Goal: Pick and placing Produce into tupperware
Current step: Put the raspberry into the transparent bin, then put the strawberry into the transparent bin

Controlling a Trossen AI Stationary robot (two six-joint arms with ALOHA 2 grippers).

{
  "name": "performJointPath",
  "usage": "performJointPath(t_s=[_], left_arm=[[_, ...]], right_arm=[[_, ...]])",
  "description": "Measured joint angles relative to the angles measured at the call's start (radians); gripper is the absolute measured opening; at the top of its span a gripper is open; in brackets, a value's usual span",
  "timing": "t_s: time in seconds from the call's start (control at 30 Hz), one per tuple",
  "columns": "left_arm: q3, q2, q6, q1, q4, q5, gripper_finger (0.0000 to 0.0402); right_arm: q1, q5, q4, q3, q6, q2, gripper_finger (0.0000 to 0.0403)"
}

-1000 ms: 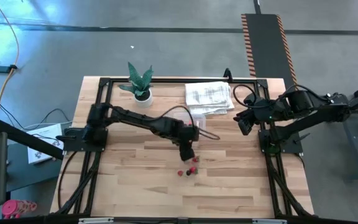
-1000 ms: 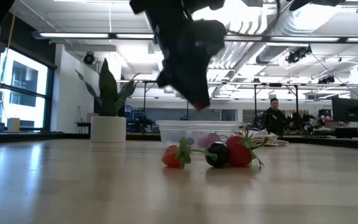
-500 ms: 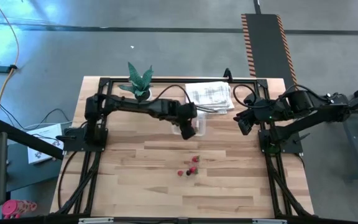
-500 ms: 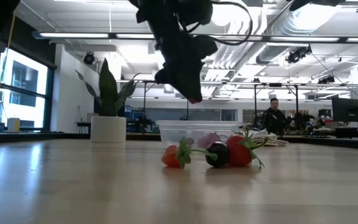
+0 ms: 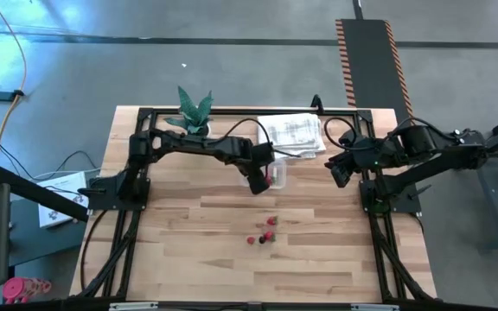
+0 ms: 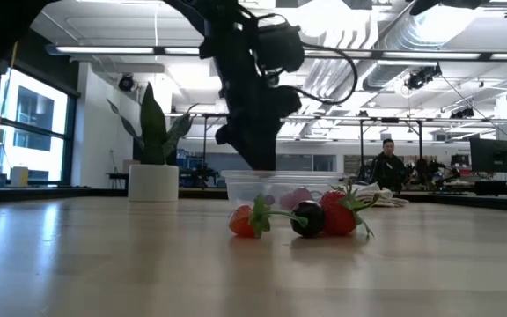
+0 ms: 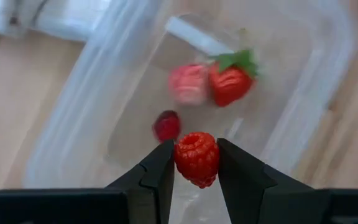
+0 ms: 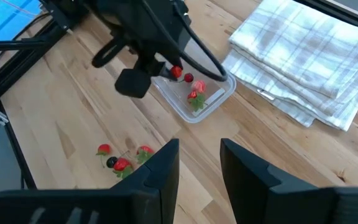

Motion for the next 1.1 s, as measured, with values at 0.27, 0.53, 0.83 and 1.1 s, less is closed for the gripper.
performJointPath(t_s=[0.27,0.53,0.83,1.1], left_arm=[[0.0,-0.009,0.004,0.0,0.007,-0.008,0.0129],[0.0,-0.009,0.002,0.0,0.004,-0.005,0.0224],[0.0,-0.072,-0.033,-0.041,-0.057,0.044,0.0247],[0.0,-0.187,-0.074,-0.154,-0.172,-0.014,0.0233]], right_arm=[[0.0,-0.004,0.0,0.0,0.007,-0.001,0.0108],[0.0,-0.011,0.0,0.0,0.008,-0.001,0.0108],[0.0,-0.025,0.006,0.0,0.008,0.031,0.0108],[0.0,-0.14,0.008,0.0,-0.006,0.183,0.0108]])
